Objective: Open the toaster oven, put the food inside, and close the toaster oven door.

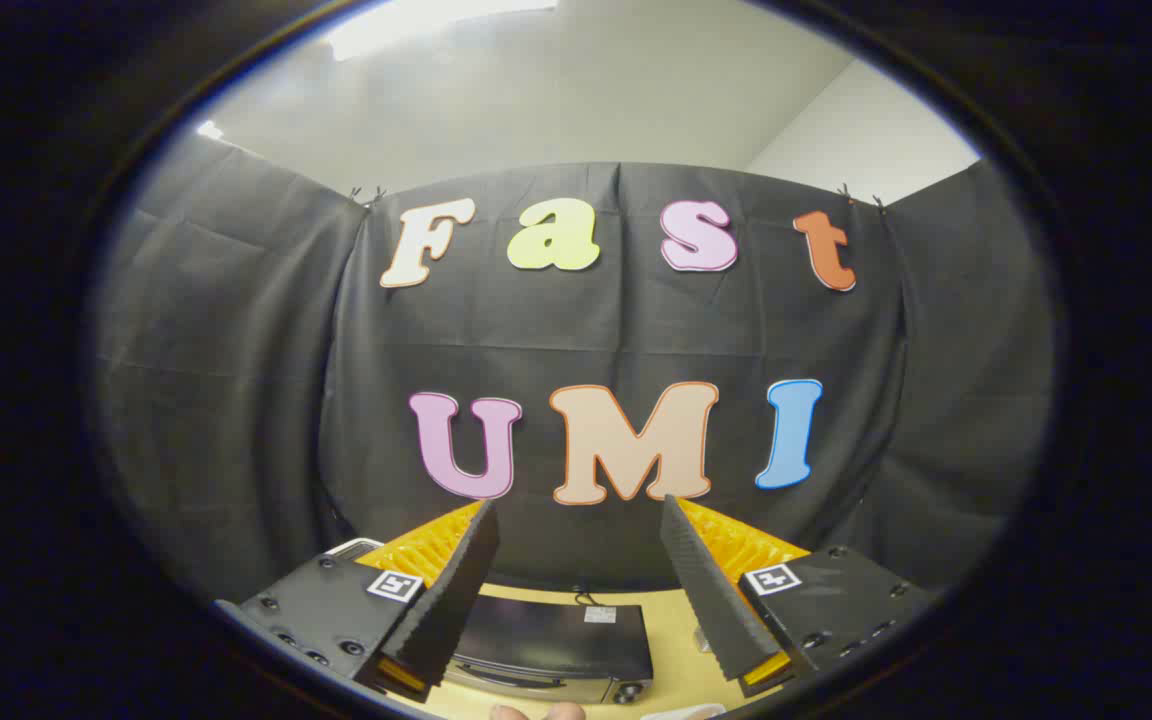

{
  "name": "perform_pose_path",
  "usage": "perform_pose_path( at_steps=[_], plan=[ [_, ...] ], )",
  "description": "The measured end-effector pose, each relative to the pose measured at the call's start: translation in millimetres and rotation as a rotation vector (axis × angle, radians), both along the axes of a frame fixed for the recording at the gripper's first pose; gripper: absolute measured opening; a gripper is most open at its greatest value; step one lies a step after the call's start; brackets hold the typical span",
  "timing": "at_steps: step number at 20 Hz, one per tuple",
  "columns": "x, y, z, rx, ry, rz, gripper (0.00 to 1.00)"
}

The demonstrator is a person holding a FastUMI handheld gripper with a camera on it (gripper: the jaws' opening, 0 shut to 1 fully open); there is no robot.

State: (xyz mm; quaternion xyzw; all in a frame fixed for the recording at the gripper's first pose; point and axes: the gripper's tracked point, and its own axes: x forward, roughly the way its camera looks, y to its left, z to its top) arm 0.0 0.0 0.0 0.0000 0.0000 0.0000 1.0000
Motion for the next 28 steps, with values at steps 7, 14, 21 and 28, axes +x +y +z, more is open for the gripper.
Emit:
perform_pose_path(
  at_steps=[7,14,21,28],
  plan=[
    [6,-2,-5,0.01,0.015,-0.001,1.0],
    [11,-4,-7,0.053,0.021,-0.01,1.0],
    [13,12,-13,0.055,0.031,0.016,1.0],
    [19,25,-30,0.074,0.052,0.038,1.0]
  ],
)
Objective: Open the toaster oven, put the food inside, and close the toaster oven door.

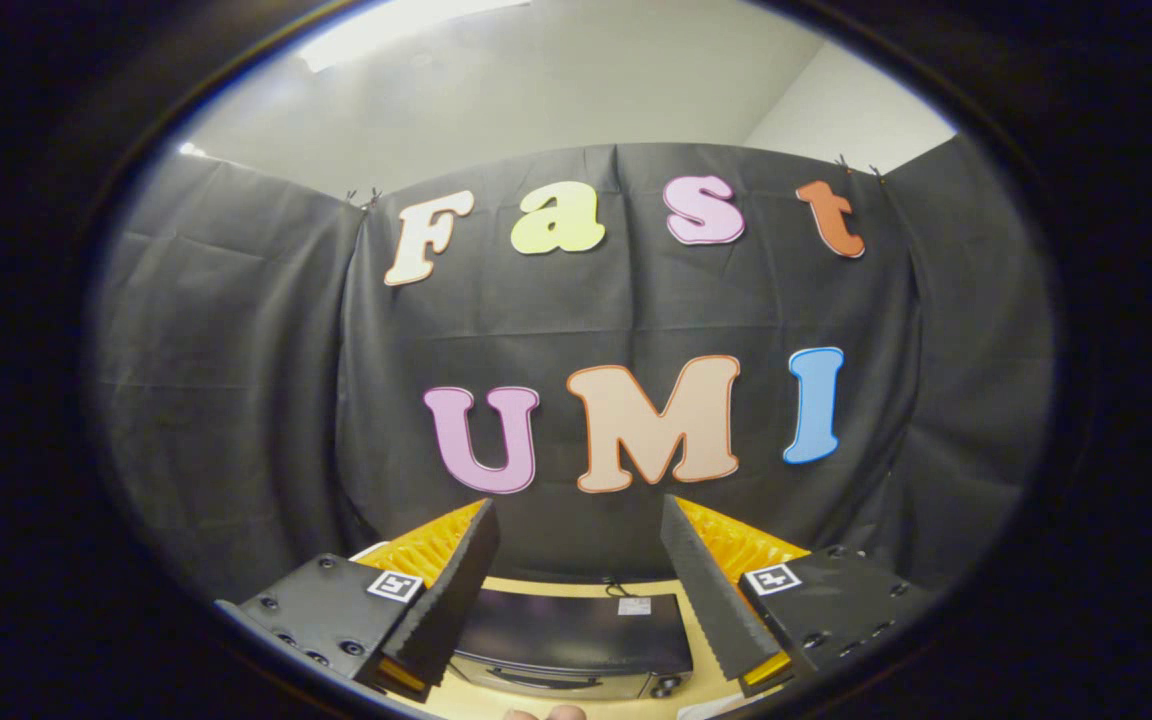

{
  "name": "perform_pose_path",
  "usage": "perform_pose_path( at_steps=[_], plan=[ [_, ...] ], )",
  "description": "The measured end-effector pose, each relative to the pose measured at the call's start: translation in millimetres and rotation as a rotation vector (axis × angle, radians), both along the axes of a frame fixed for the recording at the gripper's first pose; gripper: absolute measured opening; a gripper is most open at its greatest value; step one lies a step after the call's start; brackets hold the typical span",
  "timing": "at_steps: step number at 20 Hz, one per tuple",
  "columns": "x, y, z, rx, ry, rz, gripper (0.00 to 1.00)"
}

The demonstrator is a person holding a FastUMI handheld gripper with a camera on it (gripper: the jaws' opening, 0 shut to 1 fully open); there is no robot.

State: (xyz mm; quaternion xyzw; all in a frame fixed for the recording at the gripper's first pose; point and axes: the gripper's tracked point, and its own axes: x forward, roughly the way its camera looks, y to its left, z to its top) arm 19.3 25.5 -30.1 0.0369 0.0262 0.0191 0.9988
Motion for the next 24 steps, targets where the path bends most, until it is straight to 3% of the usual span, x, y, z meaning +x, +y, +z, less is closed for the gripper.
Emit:
perform_pose_path(
  at_steps=[13,24],
  plan=[
    [15,8,-52,0.035,0.072,-0.004,1.0],
    [29,29,-157,-0.001,0.258,-0.015,1.0]
  ],
)
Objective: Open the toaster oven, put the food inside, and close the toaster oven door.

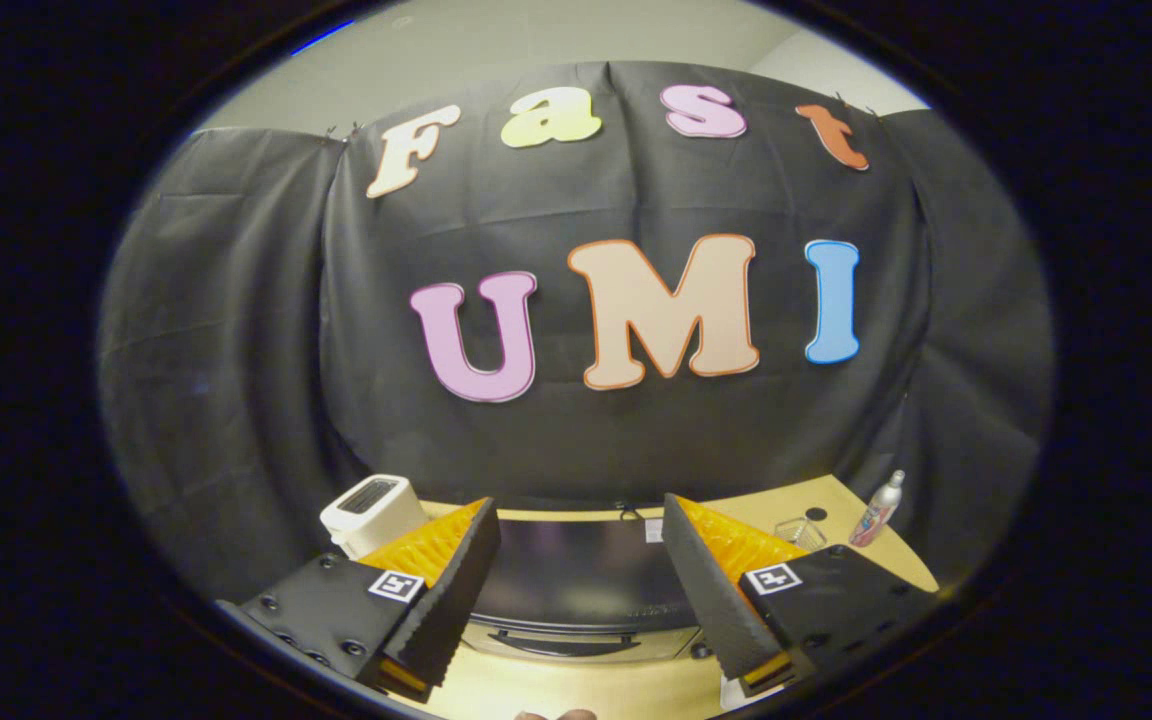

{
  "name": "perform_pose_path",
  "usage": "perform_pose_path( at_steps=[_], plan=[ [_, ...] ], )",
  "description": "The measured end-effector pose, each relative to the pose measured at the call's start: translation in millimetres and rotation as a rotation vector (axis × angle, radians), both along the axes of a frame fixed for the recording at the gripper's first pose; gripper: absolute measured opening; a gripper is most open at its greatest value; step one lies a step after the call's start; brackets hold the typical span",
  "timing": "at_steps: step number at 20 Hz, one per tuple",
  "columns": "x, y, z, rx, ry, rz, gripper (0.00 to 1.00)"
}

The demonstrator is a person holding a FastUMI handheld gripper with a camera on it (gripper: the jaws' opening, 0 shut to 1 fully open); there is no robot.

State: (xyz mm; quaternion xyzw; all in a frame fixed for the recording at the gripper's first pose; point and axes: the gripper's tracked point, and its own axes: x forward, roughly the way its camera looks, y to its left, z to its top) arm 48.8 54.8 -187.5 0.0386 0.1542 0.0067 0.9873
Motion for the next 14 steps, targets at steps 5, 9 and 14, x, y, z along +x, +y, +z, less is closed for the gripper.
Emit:
perform_pose_path(
  at_steps=[5,9,14],
  plan=[
    [5,11,-51,-0.011,0.082,0.0,1.0],
    [5,19,-92,-0.004,0.156,0.005,1.0],
    [4,25,-135,-0.016,0.233,0.018,1.0]
  ],
)
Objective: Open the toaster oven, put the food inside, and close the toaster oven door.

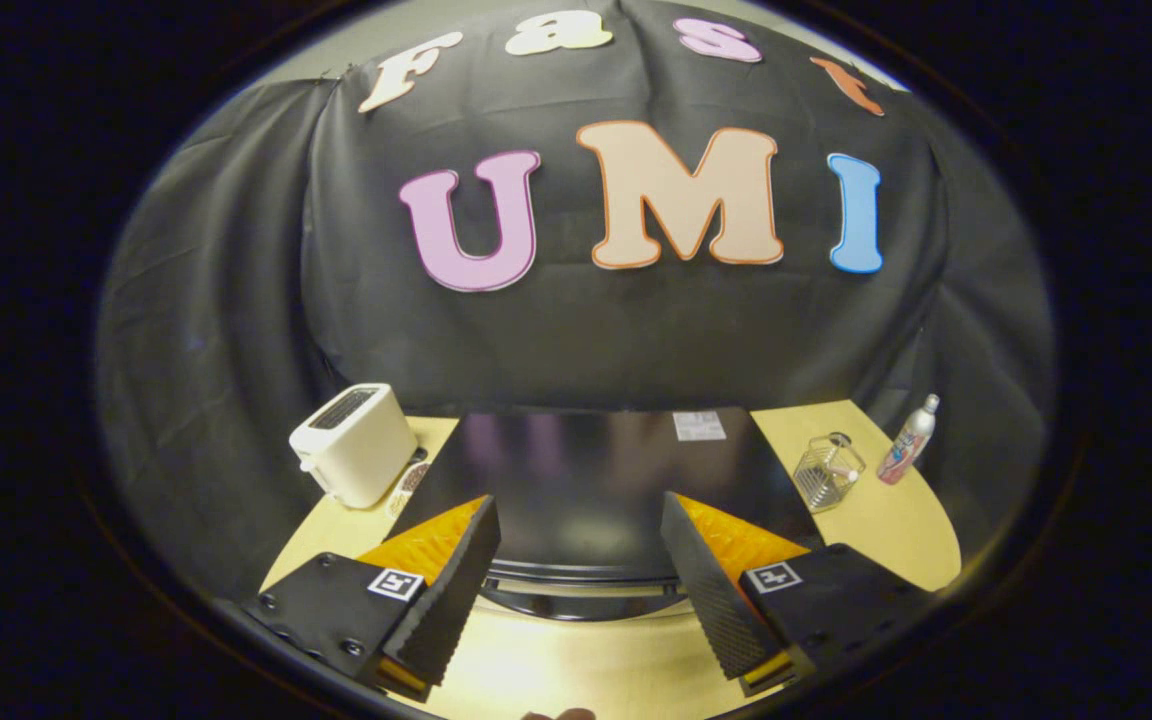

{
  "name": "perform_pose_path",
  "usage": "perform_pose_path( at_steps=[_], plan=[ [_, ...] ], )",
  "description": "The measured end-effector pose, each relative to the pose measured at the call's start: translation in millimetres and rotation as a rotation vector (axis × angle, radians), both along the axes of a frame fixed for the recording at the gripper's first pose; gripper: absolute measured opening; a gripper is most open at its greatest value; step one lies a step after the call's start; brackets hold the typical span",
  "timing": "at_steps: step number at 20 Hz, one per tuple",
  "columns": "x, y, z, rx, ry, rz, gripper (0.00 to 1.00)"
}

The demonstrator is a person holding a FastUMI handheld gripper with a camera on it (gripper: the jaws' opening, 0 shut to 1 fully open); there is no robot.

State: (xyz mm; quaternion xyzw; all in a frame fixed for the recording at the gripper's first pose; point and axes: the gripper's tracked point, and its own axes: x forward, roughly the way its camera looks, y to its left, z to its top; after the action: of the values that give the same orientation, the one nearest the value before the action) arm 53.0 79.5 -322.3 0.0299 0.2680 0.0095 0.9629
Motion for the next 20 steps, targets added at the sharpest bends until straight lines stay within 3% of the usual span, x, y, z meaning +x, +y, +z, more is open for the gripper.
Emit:
perform_pose_path(
  at_steps=[8,20],
  plan=[
    [-8,2,-46,-0.016,0.086,-0.008,1.0],
    [-37,2,-54,-0.076,0.096,-0.041,1.0]
  ],
)
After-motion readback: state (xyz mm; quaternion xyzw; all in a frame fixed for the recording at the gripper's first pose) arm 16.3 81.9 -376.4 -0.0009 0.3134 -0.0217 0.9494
